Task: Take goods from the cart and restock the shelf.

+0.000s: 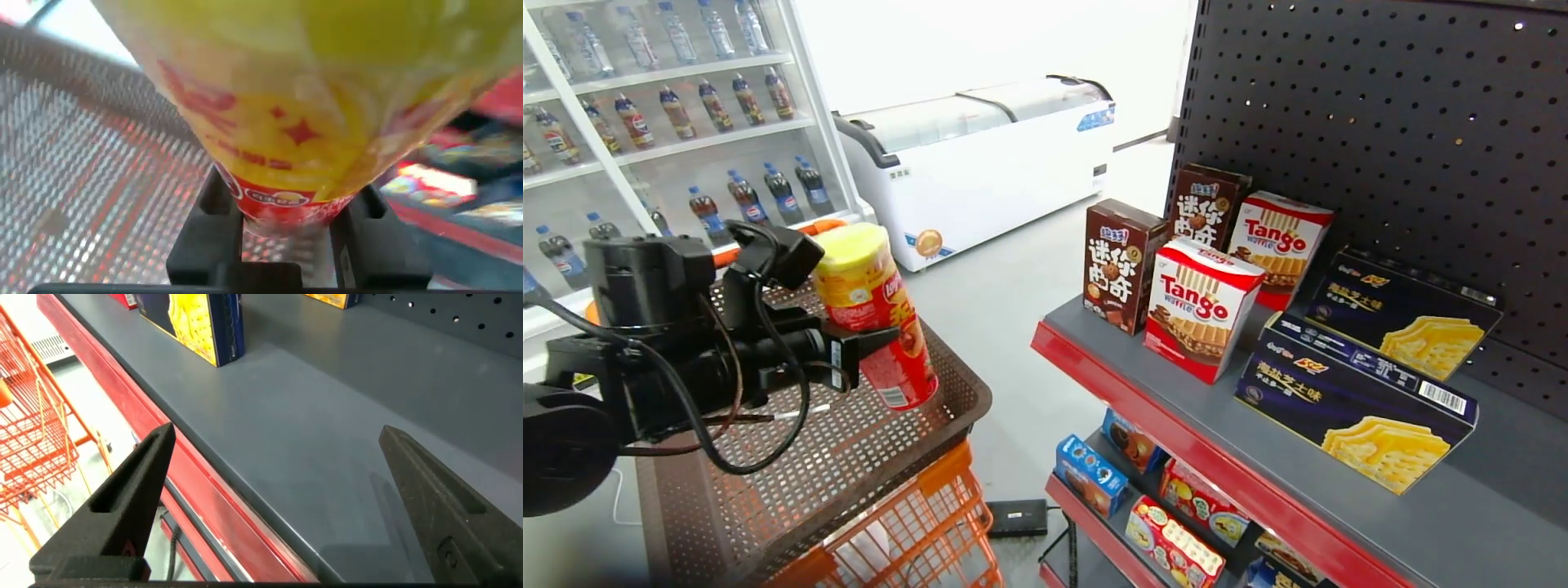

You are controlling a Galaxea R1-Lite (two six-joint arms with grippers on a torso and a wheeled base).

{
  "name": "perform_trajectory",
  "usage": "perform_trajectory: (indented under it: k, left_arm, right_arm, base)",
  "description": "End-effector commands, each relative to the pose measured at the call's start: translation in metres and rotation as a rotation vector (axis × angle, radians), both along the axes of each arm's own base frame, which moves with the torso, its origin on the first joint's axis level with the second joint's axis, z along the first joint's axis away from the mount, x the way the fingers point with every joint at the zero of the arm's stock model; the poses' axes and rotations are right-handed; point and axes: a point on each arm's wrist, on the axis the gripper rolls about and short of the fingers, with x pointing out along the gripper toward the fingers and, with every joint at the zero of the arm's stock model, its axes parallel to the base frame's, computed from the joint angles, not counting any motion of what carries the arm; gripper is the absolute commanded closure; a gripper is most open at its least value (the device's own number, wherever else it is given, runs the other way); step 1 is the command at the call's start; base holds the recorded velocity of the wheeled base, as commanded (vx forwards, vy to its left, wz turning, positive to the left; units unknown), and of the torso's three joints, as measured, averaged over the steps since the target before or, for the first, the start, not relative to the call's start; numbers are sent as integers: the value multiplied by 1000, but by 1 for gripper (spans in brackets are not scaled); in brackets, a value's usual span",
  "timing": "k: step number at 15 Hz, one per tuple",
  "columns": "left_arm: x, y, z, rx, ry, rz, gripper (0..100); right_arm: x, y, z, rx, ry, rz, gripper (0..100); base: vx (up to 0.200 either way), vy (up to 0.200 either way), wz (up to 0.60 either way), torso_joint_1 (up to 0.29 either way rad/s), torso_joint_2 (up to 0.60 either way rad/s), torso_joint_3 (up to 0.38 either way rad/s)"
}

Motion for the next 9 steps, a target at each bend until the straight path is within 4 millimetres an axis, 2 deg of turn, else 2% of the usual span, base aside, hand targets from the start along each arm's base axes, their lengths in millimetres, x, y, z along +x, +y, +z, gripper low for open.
perform_trajectory:
  k: [1,2,4,9]
  left_arm:
    - [-34,-11,39,-51,-122,-89,100]
    - [-42,-24,49,-97,-140,-151,100]
    - [-48,-36,49,-140,-146,-260,100]
    - [-66,-41,54,-164,-158,-406,100]
  right_arm:
    - [0,0,0,0,-1,1,0]
    - [0,0,0,0,-1,1,0]
    - [0,0,0,0,-1,1,0]
    - [0,0,0,0,-1,1,0]
  base:
    - [0,0,0,0,0,0]
    - [0,0,0,0,0,0]
    - [0,0,0,0,0,0]
    - [0,0,0,0,0,0]
